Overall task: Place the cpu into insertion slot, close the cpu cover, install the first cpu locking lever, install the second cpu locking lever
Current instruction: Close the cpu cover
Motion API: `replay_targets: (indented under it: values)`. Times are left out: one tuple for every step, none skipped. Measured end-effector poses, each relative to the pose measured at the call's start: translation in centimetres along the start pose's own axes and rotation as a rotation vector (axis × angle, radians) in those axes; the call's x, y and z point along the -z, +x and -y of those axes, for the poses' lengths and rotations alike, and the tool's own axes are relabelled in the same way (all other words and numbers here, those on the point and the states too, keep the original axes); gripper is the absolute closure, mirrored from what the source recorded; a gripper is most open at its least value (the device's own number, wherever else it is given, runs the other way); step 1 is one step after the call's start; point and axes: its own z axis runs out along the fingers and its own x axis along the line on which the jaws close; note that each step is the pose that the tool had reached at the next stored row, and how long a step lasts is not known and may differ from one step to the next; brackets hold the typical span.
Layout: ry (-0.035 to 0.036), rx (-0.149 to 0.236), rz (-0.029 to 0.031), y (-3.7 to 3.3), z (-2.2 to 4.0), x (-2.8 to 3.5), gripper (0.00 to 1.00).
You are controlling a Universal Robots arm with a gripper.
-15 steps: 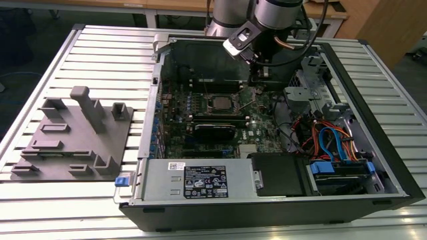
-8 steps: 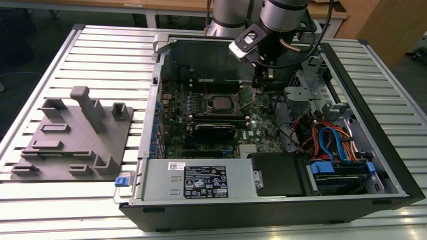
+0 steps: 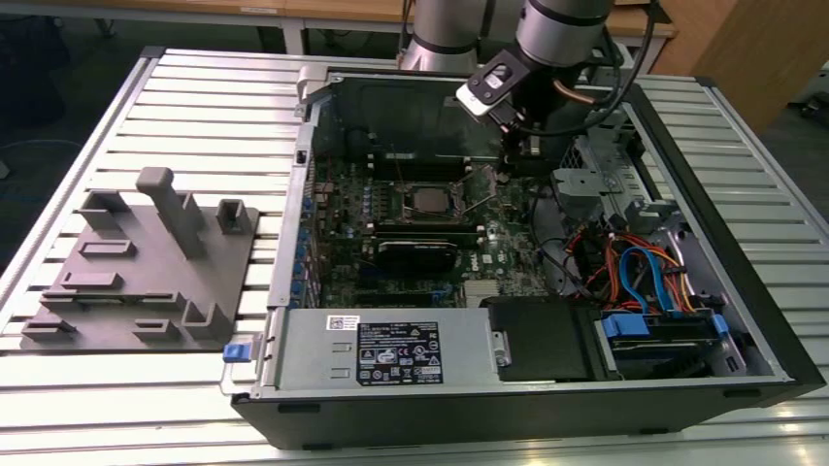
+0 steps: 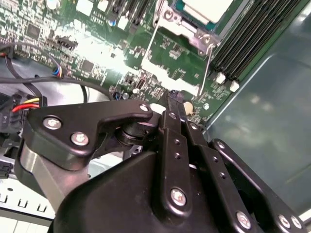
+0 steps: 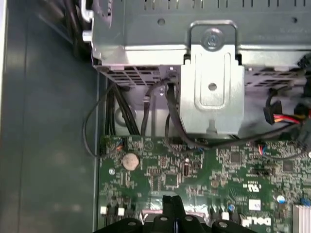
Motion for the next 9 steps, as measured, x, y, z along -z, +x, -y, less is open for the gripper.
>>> replay_targets:
  values:
    - [0.0010, 0.000, 0.0000, 0.02, -0.19, -0.09, 0.89]
    - [0.0016, 0.000, 0.0001, 0.05, -0.33, -0.19, 0.89]
    - [0.0021, 0.000, 0.0000, 0.06, -0.45, -0.30, 0.89]
    - [0.0026, 0.000, 0.0000, 0.06, -0.53, -0.42, 0.89]
    - [0.0032, 0.000, 0.0000, 0.06, -0.59, -0.56, 0.89]
    - [0.0041, 0.000, 0.0001, 0.05, -0.62, -0.73, 0.89]
    - [0.0053, 0.000, 0.0000, 0.05, -0.65, -0.93, 0.89]
    - [0.0068, 0.000, -0.0001, 0.04, -0.68, -1.11, 0.89]
    - [0.0083, -0.001, 0.0000, 0.04, -0.72, -1.28, 0.89]
